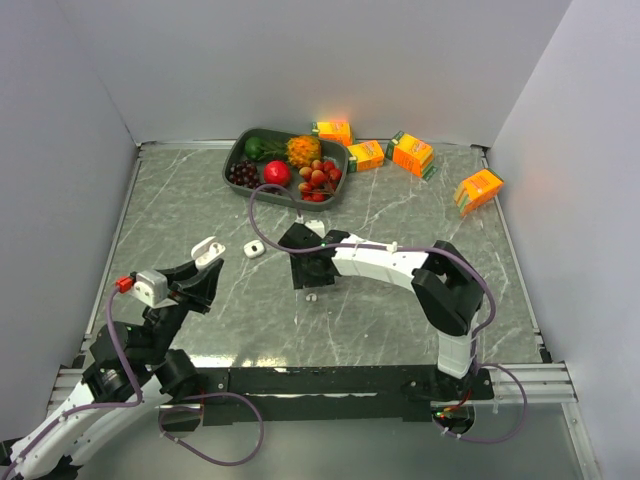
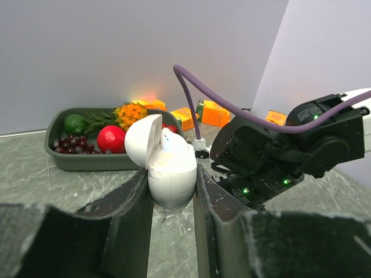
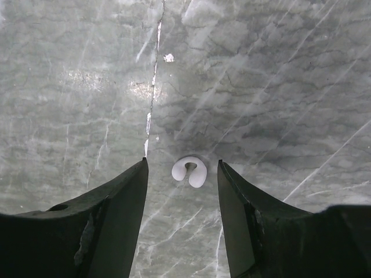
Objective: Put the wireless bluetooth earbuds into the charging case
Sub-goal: Pick up the earbud from the center of the board.
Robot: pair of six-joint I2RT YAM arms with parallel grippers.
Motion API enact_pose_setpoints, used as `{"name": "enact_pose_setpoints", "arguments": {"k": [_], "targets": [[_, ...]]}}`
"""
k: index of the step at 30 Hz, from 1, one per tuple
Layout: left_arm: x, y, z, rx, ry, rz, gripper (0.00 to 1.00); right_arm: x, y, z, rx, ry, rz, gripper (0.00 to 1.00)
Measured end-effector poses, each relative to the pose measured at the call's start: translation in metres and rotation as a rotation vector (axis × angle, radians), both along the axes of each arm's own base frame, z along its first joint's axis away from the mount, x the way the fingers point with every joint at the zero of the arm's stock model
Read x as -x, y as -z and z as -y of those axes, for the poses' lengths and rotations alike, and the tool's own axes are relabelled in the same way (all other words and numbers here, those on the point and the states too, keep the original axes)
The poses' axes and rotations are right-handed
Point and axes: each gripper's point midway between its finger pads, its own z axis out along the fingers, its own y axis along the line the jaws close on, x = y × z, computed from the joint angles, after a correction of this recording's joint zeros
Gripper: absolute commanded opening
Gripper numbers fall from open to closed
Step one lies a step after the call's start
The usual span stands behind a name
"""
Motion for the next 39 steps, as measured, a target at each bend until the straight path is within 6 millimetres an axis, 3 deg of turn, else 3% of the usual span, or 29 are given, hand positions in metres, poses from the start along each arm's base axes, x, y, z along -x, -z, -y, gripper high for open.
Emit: {"name": "enact_pose_setpoints", "arguments": {"k": [10, 28, 33, 39], "targets": [[0.0, 0.003, 0.001, -0.006, 0.003, -0.008, 0.01, 0.011, 0.023, 0.001, 0.06, -0.008, -0.051, 0.56], [0.0, 0.003, 0.002, -0.007, 0.009, -0.007, 0.01, 0.024, 0.032, 0.002, 0.097, 0.074, -0.086, 0.48], [0.001, 0.003, 0.002, -0.006, 0.01, -0.007, 0.01, 0.024, 0.033, 0.002, 0.107, 0.09, -0.091, 0.43], [0.001, 0.003, 0.002, -0.006, 0.011, -0.007, 0.01, 0.024, 0.033, 0.002, 0.112, 0.099, -0.095, 0.29]]}}
